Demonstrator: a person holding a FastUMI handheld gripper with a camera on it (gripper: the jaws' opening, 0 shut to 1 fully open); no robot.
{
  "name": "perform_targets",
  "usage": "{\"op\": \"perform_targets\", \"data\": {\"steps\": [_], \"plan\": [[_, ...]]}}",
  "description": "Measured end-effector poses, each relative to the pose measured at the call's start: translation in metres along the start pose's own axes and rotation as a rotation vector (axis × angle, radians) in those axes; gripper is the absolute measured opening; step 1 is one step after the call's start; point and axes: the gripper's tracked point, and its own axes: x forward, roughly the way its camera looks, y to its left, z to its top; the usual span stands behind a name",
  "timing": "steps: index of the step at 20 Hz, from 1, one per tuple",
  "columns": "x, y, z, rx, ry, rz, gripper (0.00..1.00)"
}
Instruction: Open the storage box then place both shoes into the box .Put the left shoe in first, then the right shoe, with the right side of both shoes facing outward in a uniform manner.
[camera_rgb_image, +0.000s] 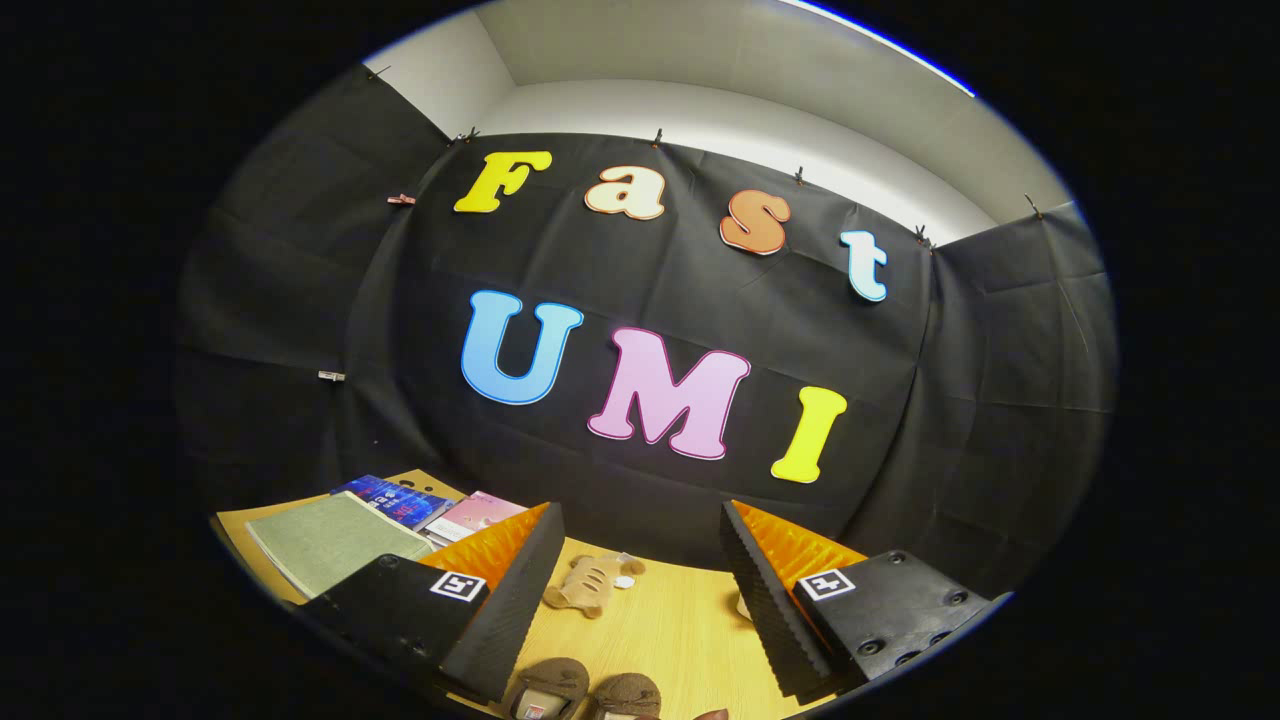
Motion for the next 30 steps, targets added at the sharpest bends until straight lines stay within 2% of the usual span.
{"op": "perform_targets", "data": {"steps": [8, 15, 19, 22, 25, 30], "plan": [[0.006, 0.014, -0.008, 0.007, 0.020, 0.046, 0.97], [0.016, 0.061, -0.015, 0.121, 0.047, 0.209, 0.97], [0.027, 0.094, -0.028, 0.212, 0.076, 0.339, 0.97], [0.028, 0.136, -0.050, 0.386, 0.157, 0.525, 0.97], [0.024, 0.177, -0.084, 0.626, 0.311, 0.702, 0.98], [0.031, 0.216, -0.154, 0.953, 0.556, 0.811, 0.98]]}}
